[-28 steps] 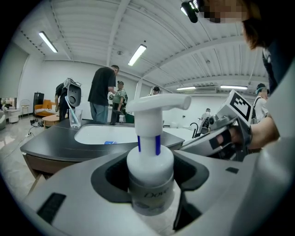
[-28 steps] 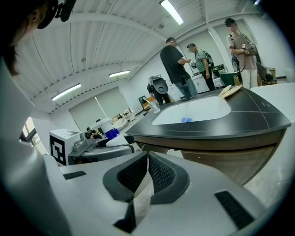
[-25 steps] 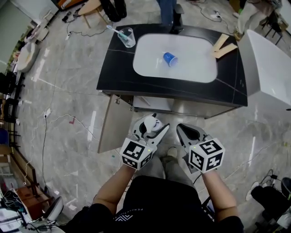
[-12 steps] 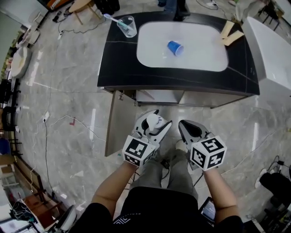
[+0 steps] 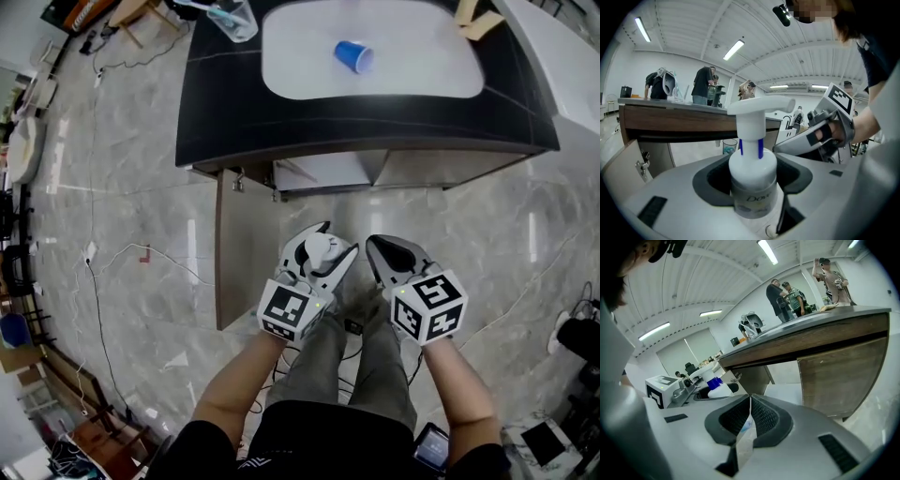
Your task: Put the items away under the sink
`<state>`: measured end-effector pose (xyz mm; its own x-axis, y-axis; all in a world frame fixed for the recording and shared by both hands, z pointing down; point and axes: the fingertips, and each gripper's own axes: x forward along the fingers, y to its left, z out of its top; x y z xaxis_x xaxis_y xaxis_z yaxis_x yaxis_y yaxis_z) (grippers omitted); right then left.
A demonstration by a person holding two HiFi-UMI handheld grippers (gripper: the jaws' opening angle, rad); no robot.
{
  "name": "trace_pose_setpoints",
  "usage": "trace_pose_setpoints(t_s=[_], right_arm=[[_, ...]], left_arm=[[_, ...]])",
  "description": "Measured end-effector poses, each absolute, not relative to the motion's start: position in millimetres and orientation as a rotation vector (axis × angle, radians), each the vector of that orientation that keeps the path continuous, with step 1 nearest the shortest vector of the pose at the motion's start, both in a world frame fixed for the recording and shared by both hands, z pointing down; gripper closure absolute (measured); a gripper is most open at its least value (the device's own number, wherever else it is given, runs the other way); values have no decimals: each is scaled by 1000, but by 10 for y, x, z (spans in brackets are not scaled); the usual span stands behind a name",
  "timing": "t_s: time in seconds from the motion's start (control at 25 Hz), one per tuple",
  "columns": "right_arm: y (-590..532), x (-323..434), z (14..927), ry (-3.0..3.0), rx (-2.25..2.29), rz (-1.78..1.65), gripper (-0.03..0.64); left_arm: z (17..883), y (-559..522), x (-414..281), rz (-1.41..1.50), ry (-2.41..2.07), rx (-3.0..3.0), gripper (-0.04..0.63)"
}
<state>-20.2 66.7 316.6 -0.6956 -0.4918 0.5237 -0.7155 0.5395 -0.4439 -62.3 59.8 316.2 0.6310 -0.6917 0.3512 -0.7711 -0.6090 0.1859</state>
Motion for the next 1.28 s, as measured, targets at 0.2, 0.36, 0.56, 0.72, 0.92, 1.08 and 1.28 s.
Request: trace_pose_setpoints(t_s=[0.2, 0.36, 0.56, 0.72, 0.92, 1.08, 1.28], right_arm=[[670, -184, 3489, -2441, 1030, 929, 581], [660, -144, 3780, -2433, 1055, 933, 581], [608, -121, 4143, -2434, 1087, 924, 581], [590, -91, 4471, -2439, 1097, 911, 581], [508, -91, 4842, -2433, 1095, 913, 581], [479, -95, 5094, -2430, 1102, 930, 581], [434, -166, 5457, -2427, 1081, 930, 581]], left_arm=[[3499, 627, -635, 352, -1170, 2531, 344], [3755, 629, -679, 346, -1190, 2505, 344], [4118, 613, -707, 340, -1202, 2492, 344], [4507, 616, -640, 355, -1193, 2482, 344], [4816, 527, -639, 346, -1209, 2474, 344], [5029, 475, -644, 355, -1203, 2486, 345], [5334, 389, -710, 351, -1231, 2479, 345]])
